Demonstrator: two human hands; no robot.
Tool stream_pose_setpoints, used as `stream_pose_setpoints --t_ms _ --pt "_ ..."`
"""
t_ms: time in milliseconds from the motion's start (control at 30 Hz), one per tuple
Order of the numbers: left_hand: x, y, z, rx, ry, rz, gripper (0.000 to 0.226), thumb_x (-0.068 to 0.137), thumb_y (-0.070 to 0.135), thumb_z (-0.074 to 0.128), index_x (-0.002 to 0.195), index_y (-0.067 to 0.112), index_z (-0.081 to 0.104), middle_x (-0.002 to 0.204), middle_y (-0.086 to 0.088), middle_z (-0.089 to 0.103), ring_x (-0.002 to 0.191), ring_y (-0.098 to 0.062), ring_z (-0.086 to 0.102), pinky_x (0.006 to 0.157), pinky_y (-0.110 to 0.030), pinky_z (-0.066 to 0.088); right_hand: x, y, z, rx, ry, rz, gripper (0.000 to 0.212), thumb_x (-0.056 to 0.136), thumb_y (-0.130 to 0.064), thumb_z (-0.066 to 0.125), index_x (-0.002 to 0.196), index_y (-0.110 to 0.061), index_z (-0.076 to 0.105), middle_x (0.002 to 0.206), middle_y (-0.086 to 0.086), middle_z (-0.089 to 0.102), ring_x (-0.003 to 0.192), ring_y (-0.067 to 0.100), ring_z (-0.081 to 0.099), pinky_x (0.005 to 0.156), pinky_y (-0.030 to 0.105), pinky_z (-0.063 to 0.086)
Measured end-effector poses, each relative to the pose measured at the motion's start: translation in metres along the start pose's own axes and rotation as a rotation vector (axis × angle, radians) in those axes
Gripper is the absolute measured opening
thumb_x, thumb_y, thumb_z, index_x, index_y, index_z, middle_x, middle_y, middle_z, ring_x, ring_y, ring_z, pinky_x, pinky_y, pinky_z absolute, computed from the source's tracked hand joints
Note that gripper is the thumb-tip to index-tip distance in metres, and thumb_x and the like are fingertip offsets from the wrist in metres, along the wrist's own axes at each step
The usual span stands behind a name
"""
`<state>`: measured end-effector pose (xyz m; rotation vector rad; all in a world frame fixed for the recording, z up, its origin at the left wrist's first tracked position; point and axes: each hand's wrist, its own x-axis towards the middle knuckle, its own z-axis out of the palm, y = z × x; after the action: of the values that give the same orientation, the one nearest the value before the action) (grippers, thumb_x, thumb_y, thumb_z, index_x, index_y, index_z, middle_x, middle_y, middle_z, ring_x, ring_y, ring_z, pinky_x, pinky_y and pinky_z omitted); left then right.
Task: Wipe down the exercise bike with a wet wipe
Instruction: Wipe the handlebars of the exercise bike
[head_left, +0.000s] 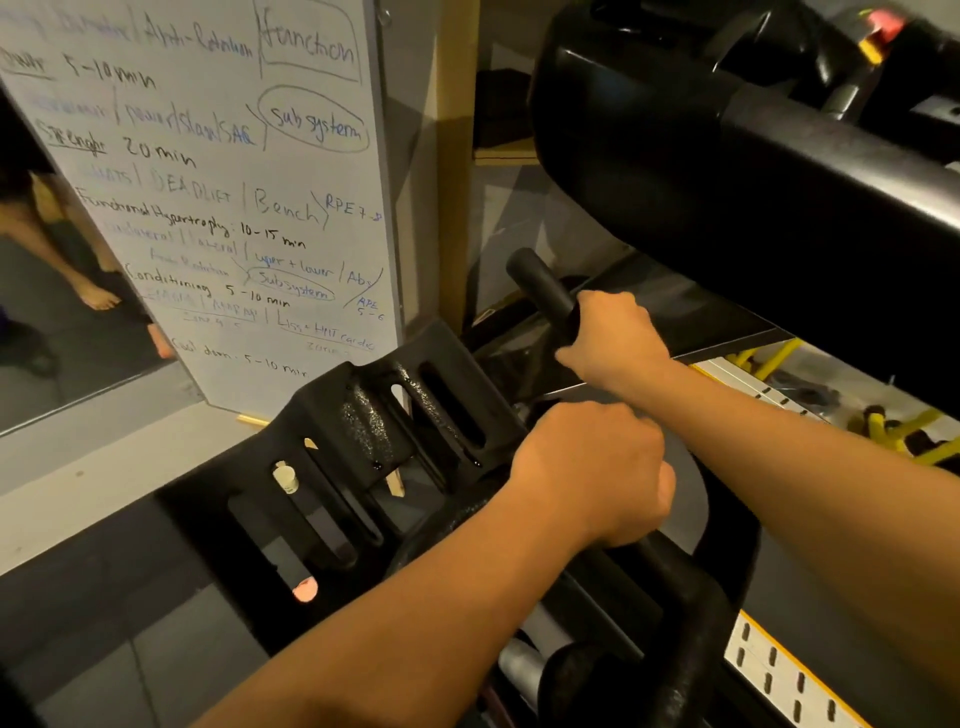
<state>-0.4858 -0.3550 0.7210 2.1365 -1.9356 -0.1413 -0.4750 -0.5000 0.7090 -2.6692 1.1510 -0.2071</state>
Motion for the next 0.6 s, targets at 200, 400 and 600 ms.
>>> stream_pose_setpoints --t_ms 200,400,600 --pt "0.004 -0.001 -0.002 0.020 -0.022 0.009 0.022 0.098 0.033 0.038 0.084 0.015 0.039 0.073 -0.001 0.034 0.068 -0.024 0.043 0.061 -0.036 0.037 0.017 -0.006 -0.006 0.218 0.074 -0.151 0.058 0.077 -0.057 0.072 0.116 -0.015 0.061 0.103 0.000 0.061 0.094 0.016 0.052 0.073 0.023 0.038" --pt "0.003 -0.001 -0.001 0.039 -0.036 -0.015 0.024 0.098 0.034 0.037 0.082 0.016 0.039 0.069 0.001 0.032 0.065 -0.022 0.043 0.060 -0.035 0.037 0.022 -0.006 -0.005 0.041 -0.014 -0.167 0.056 0.080 -0.066 0.062 0.105 -0.018 0.050 0.085 -0.001 0.055 0.075 0.017 0.057 0.058 0.027 0.044" --pt "0.001 0.001 -0.003 0.062 -0.027 -0.049 0.023 0.098 0.033 0.038 0.083 0.017 0.043 0.078 -0.001 0.044 0.070 -0.022 0.047 0.065 -0.036 0.043 0.009 0.016 -0.003 0.087 -0.173 -0.027 0.042 0.077 -0.035 0.075 0.109 -0.017 0.055 0.093 0.005 0.062 0.076 0.019 0.064 0.062 0.030 0.052"
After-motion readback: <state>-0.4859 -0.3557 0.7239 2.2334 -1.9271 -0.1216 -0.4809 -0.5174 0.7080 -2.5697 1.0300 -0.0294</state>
